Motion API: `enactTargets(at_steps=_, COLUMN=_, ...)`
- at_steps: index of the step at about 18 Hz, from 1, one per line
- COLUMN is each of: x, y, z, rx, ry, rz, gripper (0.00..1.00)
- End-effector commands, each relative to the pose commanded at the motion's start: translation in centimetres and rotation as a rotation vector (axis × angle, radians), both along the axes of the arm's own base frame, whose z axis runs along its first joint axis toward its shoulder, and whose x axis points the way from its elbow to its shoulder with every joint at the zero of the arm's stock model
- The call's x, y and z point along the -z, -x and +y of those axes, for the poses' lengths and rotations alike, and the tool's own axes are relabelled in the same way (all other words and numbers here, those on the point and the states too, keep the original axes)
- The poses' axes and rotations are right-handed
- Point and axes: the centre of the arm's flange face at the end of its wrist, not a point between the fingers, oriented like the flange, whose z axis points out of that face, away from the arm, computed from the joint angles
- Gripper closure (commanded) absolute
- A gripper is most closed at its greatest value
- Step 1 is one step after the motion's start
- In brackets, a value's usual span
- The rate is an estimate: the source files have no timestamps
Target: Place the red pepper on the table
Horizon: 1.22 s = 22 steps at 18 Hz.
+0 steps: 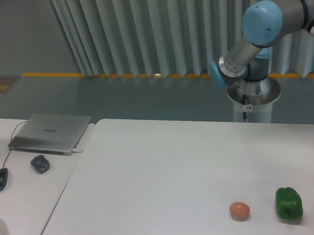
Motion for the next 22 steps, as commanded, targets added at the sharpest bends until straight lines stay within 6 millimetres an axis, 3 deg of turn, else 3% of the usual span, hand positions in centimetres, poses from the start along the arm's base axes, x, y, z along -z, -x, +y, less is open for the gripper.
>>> enactTargets(at_steps=6, x=-4.1, y=-5.2, z=2.6, rx=-0.01, ry=-0.044, rz=-0.085, gripper=0.52)
enactTargets(at_steps=9, x=-5.5, y=-8.5, z=4.2, rx=-0.091, ry=-0.198, rz=-0.182, gripper=0.52)
enactTargets(at_steps=12, x=-6.3, y=-11.9, z=5.6, rx=-0.111, ry=-0.239, rz=-0.232, gripper=0.52)
enactTargets(at_steps=15, x=-7.3, y=-14.2, z=5.8, rx=-0.173, ry=-0.307, rz=-0.329, gripper=0.52)
enactTargets(at_steps=19, x=-7.1, y=-19.5, z=9.7, rx=-0.244, ry=-0.357, rz=-0.362, gripper=0.52)
enactTargets(at_steps=20, x=-6.1, y=-21.3, z=10.8, rx=-0.263, ry=-0.358, rz=-0.382, gripper=0.52)
enactTargets(at_steps=22, x=-5.3, y=-22.9, z=11.8, rx=-0.273, ry=-0.349, rz=-0.394, gripper=0.5)
